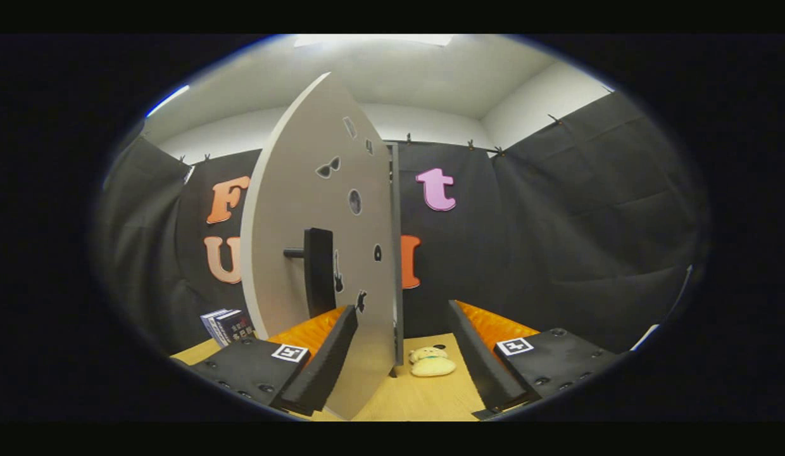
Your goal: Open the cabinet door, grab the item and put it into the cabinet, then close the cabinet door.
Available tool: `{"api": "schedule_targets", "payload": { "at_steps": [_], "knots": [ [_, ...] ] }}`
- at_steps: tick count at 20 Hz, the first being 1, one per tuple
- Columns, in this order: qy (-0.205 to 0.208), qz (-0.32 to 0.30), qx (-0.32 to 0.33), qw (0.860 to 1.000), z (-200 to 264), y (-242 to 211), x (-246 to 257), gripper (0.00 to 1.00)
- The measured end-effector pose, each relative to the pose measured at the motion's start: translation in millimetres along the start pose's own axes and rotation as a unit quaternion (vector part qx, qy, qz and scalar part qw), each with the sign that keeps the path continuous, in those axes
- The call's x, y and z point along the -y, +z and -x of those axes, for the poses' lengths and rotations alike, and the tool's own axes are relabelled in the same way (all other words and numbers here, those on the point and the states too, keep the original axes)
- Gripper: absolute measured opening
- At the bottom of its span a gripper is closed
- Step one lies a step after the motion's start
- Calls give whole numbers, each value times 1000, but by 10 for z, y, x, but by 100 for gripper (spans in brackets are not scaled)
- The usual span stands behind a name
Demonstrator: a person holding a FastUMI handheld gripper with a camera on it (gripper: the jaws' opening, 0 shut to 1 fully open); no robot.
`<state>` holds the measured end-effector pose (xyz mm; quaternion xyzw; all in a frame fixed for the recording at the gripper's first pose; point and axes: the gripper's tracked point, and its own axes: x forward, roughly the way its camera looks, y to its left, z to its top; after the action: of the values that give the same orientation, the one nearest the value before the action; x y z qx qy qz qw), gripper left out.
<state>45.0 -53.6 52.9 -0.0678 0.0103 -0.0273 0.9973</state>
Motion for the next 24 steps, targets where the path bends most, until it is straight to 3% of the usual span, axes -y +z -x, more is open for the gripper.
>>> {"api": "schedule_targets", "payload": {
  "at_steps": [13,19,24],
  "knots": [
    [137,-49,3,989,-612,-24,-1641,96],
    [140,-56,-22,988,-996,-241,-2005,96],
    [128,-64,-22,989,-1149,-303,-2019,97]
  ]
}}
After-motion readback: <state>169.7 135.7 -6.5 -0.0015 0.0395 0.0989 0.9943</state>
